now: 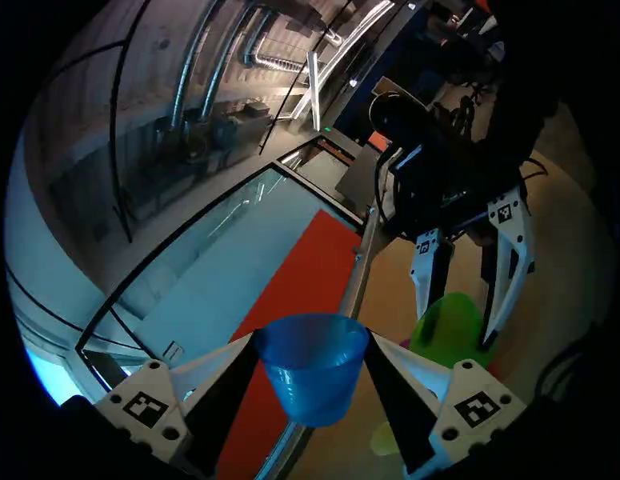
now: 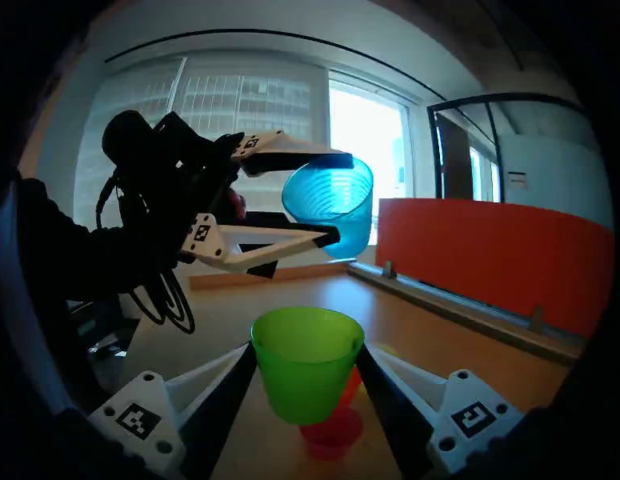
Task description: Pour water
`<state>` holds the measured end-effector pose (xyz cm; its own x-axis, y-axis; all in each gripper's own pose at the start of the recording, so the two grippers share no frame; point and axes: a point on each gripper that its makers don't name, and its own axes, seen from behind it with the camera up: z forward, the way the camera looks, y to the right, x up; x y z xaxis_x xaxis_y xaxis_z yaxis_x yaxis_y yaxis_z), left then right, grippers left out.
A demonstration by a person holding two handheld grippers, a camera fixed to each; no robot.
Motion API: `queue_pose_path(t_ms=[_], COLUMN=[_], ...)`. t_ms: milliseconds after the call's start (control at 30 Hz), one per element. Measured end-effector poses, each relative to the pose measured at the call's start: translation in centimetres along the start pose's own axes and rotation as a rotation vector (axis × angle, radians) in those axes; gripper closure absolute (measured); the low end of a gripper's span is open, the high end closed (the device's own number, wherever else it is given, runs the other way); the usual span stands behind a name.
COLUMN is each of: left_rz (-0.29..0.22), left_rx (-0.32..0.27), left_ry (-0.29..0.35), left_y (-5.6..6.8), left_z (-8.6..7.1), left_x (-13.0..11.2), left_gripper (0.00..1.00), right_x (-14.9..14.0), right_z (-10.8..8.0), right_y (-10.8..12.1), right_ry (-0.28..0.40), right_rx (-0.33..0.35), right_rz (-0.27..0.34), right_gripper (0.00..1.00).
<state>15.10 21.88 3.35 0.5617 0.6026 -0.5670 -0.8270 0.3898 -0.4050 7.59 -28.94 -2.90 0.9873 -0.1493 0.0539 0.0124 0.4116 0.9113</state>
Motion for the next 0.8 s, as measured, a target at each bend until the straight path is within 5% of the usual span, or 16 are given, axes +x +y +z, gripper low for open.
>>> queue_pose_path(t_ms=[800], left_rz=[0.112], left_rx=[-0.004], left_ry=[0.005], left_y=[0.29], left_z=[0.74], left_x=[0.70], left_gripper=[0.11], right_x=[-0.18], right_z=[-0.08], right_y=[0.28], right_ry=[0.005], right_rx=[-0.001], right_rz=[0.003], right_gripper=[0.10])
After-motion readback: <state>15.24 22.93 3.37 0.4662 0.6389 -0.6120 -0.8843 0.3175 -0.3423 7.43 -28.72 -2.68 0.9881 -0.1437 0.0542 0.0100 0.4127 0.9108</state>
